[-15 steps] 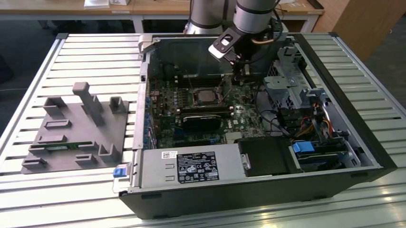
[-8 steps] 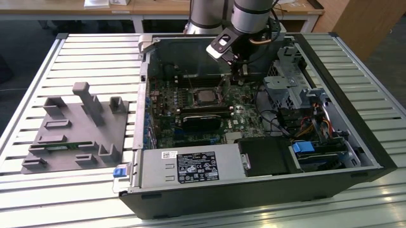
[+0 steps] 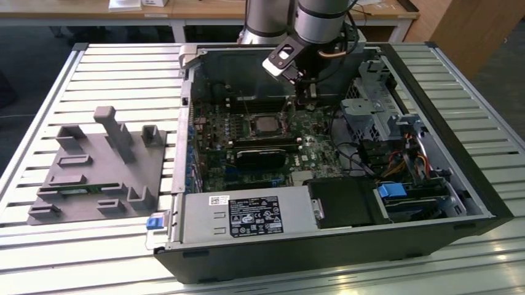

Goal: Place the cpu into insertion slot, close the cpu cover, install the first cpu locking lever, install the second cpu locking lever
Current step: 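Close the cpu cover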

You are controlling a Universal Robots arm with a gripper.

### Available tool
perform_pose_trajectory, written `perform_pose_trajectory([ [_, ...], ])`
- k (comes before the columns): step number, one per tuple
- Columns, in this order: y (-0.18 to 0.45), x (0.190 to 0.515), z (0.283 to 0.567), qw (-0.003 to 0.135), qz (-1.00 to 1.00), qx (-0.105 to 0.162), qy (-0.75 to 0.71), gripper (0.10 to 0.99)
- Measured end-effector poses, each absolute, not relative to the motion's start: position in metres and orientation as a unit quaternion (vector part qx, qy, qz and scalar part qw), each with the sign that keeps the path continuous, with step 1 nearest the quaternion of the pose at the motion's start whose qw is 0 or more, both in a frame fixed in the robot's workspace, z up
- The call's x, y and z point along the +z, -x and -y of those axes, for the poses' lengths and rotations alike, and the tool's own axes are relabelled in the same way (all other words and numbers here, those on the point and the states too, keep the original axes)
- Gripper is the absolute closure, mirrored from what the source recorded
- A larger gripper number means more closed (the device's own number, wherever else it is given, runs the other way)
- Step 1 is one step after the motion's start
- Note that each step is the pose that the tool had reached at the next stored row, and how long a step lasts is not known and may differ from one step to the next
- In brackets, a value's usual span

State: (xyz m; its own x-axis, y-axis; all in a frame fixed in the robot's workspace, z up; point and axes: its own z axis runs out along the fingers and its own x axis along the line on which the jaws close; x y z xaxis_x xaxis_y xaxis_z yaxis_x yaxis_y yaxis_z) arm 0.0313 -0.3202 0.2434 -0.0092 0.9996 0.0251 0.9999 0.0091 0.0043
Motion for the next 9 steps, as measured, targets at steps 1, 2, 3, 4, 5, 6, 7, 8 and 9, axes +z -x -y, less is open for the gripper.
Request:
perform_pose_trajectory([
  [1,-0.0302,0.2434,0.3202,0.007,0.710,-0.010,0.704,0.980],
  [2,-0.0291,0.2433,0.3202,0.007,0.710,-0.010,0.704,0.980],
  [3,-0.0280,0.2433,0.3202,0.007,0.710,-0.010,0.704,0.980],
  [4,-0.0269,0.2433,0.3202,0.007,0.710,-0.010,0.704,0.980],
  [5,-0.0259,0.2432,0.3202,0.007,0.710,-0.010,0.704,0.980],
  [6,-0.0247,0.2432,0.3202,0.007,0.710,-0.010,0.704,0.980],
  [7,-0.0237,0.2431,0.3202,0.007,0.710,-0.010,0.704,0.980],
  [8,-0.0227,0.2431,0.3202,0.007,0.710,-0.010,0.704,0.980],
  [9,-0.0219,0.2431,0.3202,0.007,0.710,-0.010,0.704,0.980],
])
